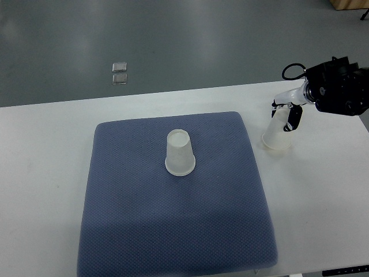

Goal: Stack paper cups
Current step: 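Lift the cup with the right hand and carry it over the inverted cup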

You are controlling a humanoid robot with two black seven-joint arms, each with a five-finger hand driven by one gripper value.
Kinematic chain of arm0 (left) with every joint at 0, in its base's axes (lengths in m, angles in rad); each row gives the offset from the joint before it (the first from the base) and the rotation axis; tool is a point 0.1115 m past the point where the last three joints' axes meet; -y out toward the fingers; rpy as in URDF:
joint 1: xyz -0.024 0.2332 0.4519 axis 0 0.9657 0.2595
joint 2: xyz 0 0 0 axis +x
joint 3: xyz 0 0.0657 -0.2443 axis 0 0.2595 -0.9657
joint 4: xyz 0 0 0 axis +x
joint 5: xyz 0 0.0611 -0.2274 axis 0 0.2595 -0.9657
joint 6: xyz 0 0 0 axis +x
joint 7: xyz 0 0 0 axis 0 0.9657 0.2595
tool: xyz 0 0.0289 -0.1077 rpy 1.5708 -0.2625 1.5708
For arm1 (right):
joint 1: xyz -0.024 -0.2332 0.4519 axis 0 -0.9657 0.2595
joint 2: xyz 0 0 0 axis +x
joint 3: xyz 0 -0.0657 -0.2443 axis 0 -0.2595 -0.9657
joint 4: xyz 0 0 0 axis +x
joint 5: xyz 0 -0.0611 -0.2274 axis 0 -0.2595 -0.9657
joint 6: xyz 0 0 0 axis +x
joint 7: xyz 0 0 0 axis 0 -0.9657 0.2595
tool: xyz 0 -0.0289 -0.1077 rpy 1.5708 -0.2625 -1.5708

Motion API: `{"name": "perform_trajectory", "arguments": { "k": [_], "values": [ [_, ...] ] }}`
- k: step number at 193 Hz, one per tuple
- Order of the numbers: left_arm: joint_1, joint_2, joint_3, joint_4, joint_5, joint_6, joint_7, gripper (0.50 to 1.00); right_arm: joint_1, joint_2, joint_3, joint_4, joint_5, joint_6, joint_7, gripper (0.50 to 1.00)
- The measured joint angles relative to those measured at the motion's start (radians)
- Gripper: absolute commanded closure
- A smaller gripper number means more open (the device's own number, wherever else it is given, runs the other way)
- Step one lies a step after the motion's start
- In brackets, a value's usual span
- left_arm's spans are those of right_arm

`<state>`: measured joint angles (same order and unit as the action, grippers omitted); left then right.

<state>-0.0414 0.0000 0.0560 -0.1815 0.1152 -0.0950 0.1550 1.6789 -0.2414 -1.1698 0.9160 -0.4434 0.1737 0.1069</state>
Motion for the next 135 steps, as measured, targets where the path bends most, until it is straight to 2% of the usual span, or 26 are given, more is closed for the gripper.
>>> {"name": "perform_trajectory", "arguments": {
  "k": [36, 76, 105, 135],
  "values": [
    [0.000, 0.000, 0.001, -0.001, 0.000, 0.000, 0.000, 0.500, 0.284, -0.068, 0.007, 0.158, -0.016, 0.106, 0.002, 1.000],
    [0.000, 0.000, 0.001, -0.003, 0.000, -0.001, 0.000, 0.500, 0.620, -0.117, 0.015, 0.282, -0.018, 0.269, 0.008, 1.000],
    [0.000, 0.000, 0.002, -0.003, 0.000, -0.002, 0.000, 0.500, 0.726, -0.122, 0.017, 0.331, -0.017, 0.313, 0.009, 1.000],
    [0.000, 0.000, 0.002, -0.003, 0.000, -0.002, 0.000, 0.500, 0.751, -0.099, 0.106, 0.371, 0.001, 0.318, 0.009, 1.000]
  ]
}}
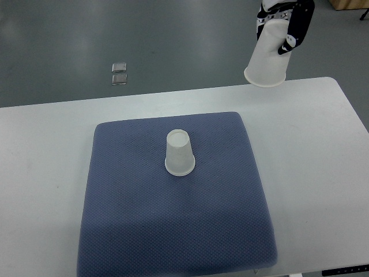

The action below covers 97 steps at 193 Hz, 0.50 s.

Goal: Stack paper cups
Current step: 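Lift the cup with the right hand and carry it over the inverted cup, then lower the held cup onto the inverted cup on the pad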

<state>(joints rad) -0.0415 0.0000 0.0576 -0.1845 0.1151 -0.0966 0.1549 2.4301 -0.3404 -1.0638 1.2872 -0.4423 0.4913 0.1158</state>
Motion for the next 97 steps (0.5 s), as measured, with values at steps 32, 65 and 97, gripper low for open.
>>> {"name": "perform_trajectory", "arguments": {
  "k": [32, 65, 97],
  "values": [
    [0.000, 0.000, -0.001, 0.000, 0.000, 0.000, 0.000, 0.500, -0.009, 0.115, 0.085, 0.004, 0.143, -0.019, -0.003, 0.993],
    [0.000, 0.000, -0.002, 0.000, 0.000, 0.000, 0.000, 0.500, -0.013, 0.272, 0.109, -0.007, 0.229, -0.072, -0.005, 0.987],
    [0.000, 0.000, -0.002, -0.001, 0.000, 0.000, 0.000, 0.500, -0.052, 0.330, 0.111, -0.012, 0.235, -0.109, -0.005, 0.981]
  ]
}}
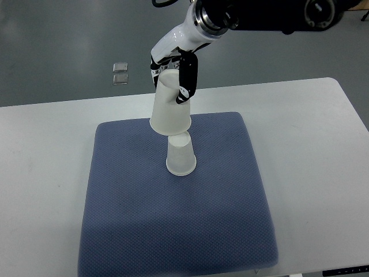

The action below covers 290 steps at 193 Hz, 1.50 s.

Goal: Stack paper cups
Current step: 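Lower the held cup onto the inverted cup on the pad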

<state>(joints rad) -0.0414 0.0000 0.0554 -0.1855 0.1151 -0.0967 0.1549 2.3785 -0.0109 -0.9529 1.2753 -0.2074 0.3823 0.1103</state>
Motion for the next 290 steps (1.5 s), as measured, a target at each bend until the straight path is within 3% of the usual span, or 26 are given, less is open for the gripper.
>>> {"name": "perform_trajectory", "arguments": {
  "k": [63, 165, 236, 275, 290],
  "values": [
    [0.000, 0.000, 0.000, 0.000, 0.000, -0.002, 0.000, 0.500, -0.112, 0.011, -0.012, -0.030, -0.001, -0.100, -0.004, 0.975],
    [0.000, 0.000, 0.000, 0.000, 0.000, -0.003, 0.000, 0.500, -0.208, 0.011, -0.016, -0.048, 0.006, -0.168, -0.039, 0.957],
    [0.000, 0.000, 0.000, 0.001, 0.000, 0.000, 0.000, 0.500, -0.224, 0.011, -0.013, -0.039, 0.043, -0.170, -0.040, 0.863],
    [0.000, 0.000, 0.000, 0.002, 0.000, 0.000, 0.000, 0.500, -0.230, 0.011, -0.012, -0.039, 0.049, -0.175, -0.040, 0.848],
    [0.000, 0.000, 0.000, 0.001, 0.000, 0.000, 0.000, 0.500, -0.237, 0.011, -0.012, -0.038, 0.049, -0.180, -0.040, 0.779]
  ]
}}
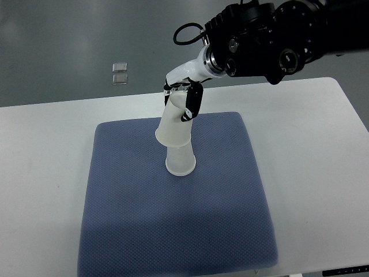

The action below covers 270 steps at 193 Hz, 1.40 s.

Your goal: Stack paper cups

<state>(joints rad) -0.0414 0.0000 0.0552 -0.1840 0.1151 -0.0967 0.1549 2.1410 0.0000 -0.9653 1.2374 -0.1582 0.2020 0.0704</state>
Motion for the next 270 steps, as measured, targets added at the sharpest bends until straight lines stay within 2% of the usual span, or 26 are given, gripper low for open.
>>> {"name": "perform_trajectory", "arguments": {
  "k": [16, 28, 45, 223, 251, 270],
  "values": [
    [0.000, 0.000, 0.000, 0.000, 0.000, 0.000, 0.000, 0.500, -0.005, 0.000, -0.002, 0.001, 0.000, -0.001, 0.000, 0.746],
    [0.000, 0.000, 0.000, 0.000, 0.000, 0.000, 0.000, 0.500, -0.006, 0.000, -0.002, 0.002, 0.000, -0.001, 0.000, 0.746],
    [0.000, 0.000, 0.000, 0.000, 0.000, 0.000, 0.000, 0.500, -0.007, 0.000, -0.002, 0.003, 0.000, -0.001, 0.000, 0.718],
    [0.000, 0.000, 0.001, 0.002, 0.000, 0.000, 0.000, 0.500, -0.004, 0.000, 0.013, 0.005, 0.037, -0.002, 0.002, 0.713],
    [0.000, 0.000, 0.002, 0.002, 0.000, 0.000, 0.000, 0.500, -0.007, 0.000, 0.012, 0.005, 0.037, -0.009, 0.003, 0.713],
    [0.000, 0.000, 0.002, 0.002, 0.000, 0.000, 0.000, 0.500, -0.026, 0.000, 0.012, 0.005, 0.039, -0.041, 0.007, 0.713]
  ]
}}
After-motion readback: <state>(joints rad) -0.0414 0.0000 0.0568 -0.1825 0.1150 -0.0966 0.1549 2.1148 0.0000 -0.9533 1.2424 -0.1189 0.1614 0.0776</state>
